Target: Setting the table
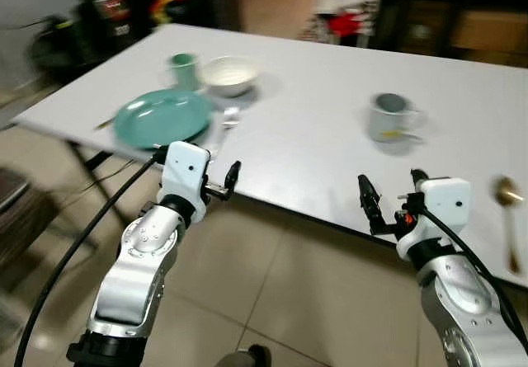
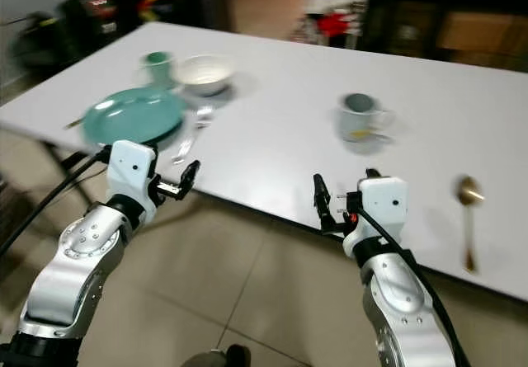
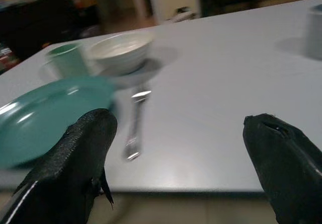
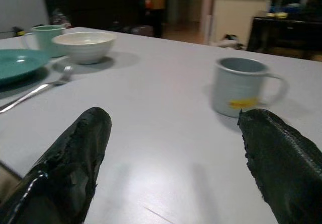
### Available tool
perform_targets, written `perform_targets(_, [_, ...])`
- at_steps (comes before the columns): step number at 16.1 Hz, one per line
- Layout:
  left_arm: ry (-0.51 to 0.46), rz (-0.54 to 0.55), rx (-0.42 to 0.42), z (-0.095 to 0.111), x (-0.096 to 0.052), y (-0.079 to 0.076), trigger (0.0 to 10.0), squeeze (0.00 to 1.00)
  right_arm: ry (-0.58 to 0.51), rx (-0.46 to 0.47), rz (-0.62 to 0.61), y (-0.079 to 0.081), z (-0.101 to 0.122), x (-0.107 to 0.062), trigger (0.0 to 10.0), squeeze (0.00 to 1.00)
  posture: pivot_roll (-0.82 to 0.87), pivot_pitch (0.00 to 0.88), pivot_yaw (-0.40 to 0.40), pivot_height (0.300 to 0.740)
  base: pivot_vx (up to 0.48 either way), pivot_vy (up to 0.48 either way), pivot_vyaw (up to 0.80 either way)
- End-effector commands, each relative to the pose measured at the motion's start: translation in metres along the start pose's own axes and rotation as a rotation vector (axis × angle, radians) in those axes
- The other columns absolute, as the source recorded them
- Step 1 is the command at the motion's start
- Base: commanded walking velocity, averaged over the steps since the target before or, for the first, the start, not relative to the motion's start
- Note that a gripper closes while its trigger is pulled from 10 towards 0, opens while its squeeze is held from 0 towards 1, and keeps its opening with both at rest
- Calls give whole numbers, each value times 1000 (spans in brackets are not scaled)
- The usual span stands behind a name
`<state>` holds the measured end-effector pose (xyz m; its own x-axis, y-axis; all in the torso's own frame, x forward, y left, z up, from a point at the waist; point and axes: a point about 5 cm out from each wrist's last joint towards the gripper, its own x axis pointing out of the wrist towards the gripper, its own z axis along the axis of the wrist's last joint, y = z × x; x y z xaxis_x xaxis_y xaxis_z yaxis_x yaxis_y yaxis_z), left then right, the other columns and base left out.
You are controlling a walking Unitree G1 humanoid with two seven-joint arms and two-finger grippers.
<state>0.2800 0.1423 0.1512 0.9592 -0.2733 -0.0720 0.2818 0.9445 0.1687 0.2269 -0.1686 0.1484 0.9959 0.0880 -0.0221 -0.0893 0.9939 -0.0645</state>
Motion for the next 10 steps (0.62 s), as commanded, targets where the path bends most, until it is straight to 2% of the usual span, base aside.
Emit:
perform_targets(1, [-14,35,9,4,-2,7,10000,0,-8,27,18,4,0,1,10000,1000,-4,0,56,740,0,0,800])
perform_targets(2, [-13,48,9,4,-2,10,10000,0,-28,50,-35,0,1,1,10000,1000,-9,0,58,740,0,0,800])
perform_targets(3, [-12,44,10,4,-2,9,10000,0,-51,27,-100,-5,2,2,10000,1000,-4,0,61,740,0,0,800])
perform_targets(6, [-16,30,9,6,-1,6,10000,0,33,110,-56,-6,-6,0,10000,1000,-7,0,70,740,0,0,800])
perform_targets(10, [-8,37,-5,5,-1,6,10000,0,28,147,-22,-2,-9,-1,10000,1000,-3,0,61,740,0,0,800])
